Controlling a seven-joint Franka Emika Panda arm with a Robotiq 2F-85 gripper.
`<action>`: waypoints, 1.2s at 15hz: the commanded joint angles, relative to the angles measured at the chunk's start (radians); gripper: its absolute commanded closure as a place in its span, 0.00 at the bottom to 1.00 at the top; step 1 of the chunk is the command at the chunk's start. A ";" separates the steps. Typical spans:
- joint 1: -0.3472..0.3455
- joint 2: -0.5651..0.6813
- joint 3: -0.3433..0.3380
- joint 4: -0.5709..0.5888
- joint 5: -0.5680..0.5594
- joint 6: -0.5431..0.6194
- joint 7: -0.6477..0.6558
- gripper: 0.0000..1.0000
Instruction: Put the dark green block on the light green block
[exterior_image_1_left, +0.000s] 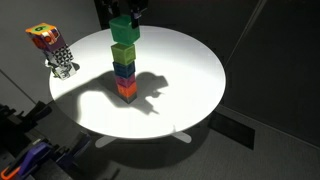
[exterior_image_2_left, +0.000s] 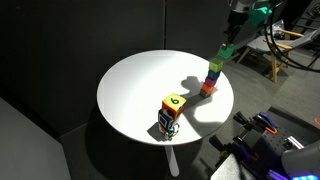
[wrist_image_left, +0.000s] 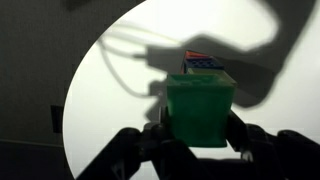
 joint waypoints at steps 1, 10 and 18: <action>0.009 -0.009 0.003 0.013 -0.033 -0.027 0.051 0.71; 0.024 0.014 0.019 0.047 -0.080 -0.054 0.146 0.71; 0.047 0.042 0.033 0.084 -0.106 -0.078 0.198 0.71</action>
